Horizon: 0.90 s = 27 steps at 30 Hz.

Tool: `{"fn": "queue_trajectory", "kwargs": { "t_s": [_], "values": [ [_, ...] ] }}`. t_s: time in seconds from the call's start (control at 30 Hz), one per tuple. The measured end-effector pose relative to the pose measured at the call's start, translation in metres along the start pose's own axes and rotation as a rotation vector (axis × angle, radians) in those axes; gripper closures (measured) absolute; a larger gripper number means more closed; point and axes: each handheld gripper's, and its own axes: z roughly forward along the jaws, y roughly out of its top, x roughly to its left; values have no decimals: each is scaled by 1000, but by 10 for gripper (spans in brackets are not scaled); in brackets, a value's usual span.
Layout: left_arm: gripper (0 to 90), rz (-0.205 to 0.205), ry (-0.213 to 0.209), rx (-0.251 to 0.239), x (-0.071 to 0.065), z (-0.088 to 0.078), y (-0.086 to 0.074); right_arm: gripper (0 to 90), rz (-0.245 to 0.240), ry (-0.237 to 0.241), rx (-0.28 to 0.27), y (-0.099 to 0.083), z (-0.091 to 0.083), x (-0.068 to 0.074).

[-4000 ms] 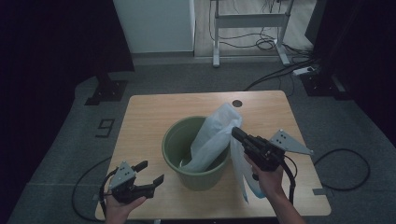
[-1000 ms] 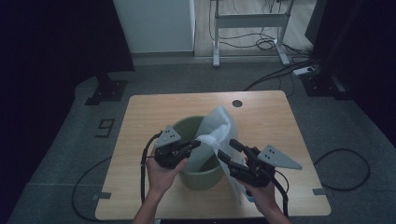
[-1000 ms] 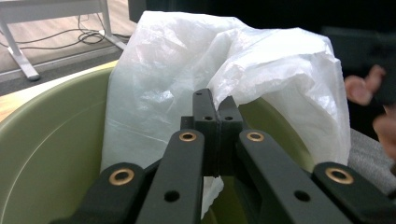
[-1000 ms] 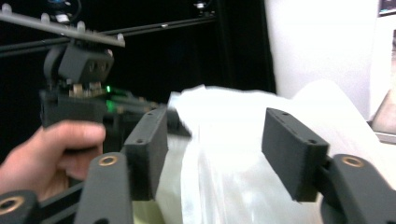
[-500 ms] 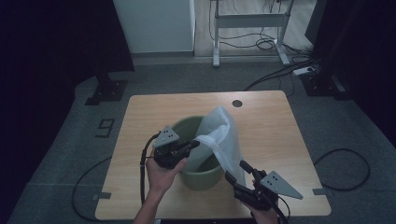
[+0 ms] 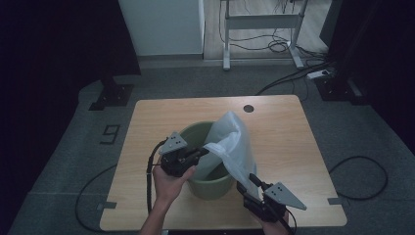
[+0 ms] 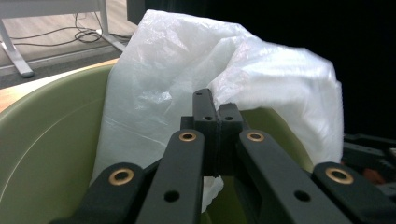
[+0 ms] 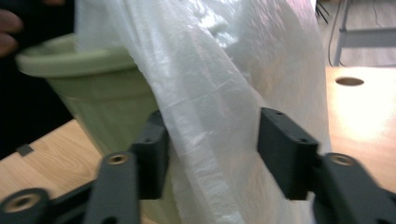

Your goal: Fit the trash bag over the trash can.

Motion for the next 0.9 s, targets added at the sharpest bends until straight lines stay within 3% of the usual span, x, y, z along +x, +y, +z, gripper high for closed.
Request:
{"fn": "queue_trajectory", "kwargs": {
  "t_s": [0.13,0.27,0.47,0.7,0.77,0.9],
  "values": [
    [900,7,-2,-1,-1,-2,2,660,12,-34,18,-3,0,-8],
    [900,19,-11,2,-2,-4,1,816,7,-77,-11,5,-5,-15],
    [900,40,-25,13,-4,-7,-1,871,-9,-118,-123,40,-16,-26],
    [890,53,-44,35,-4,-10,-7,874,-66,-92,-217,91,-17,-22],
    [815,54,-40,34,-4,-11,-8,874,-94,-78,-227,101,-16,-17],
    [476,76,0,17,-9,-19,-8,874,-138,-51,-214,110,-8,-9]
  ]
}}
